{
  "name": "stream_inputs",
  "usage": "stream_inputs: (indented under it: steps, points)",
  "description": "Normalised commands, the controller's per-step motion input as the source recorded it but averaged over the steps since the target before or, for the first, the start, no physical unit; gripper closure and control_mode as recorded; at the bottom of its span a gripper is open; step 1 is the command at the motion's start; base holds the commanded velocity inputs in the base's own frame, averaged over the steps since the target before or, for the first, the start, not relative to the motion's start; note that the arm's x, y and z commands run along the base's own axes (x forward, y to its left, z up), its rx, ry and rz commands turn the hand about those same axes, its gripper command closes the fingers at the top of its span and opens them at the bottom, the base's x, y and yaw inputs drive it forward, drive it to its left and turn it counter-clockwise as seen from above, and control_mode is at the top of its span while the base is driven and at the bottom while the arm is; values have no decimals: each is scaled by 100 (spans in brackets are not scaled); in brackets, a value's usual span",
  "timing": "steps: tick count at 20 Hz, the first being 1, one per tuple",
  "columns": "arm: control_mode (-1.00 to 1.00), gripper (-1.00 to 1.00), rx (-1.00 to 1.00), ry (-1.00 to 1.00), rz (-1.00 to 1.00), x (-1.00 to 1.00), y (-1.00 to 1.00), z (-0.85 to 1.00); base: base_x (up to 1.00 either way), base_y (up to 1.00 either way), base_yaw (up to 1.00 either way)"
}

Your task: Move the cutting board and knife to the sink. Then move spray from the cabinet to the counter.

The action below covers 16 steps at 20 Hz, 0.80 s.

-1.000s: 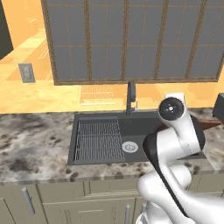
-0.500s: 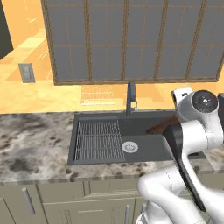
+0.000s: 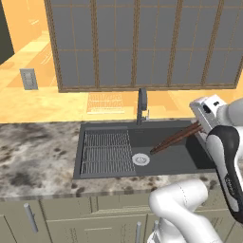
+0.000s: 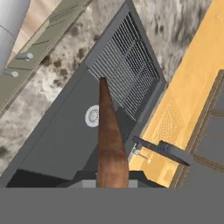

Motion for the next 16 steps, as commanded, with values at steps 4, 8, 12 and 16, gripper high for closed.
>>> stream_inputs:
  steps: [4,8,12,16]
  points:
    - [-100,100,0,-4,32,2,-20,-41,0,0,0]
    - [-100,100,0,-3,17,13,-25,-36,0,0,0]
    - [-100,100,0,0,9,3,-20,-41,0,0,0]
    - [-100,100,-1,0,2,14,-28,-32,0,0,0]
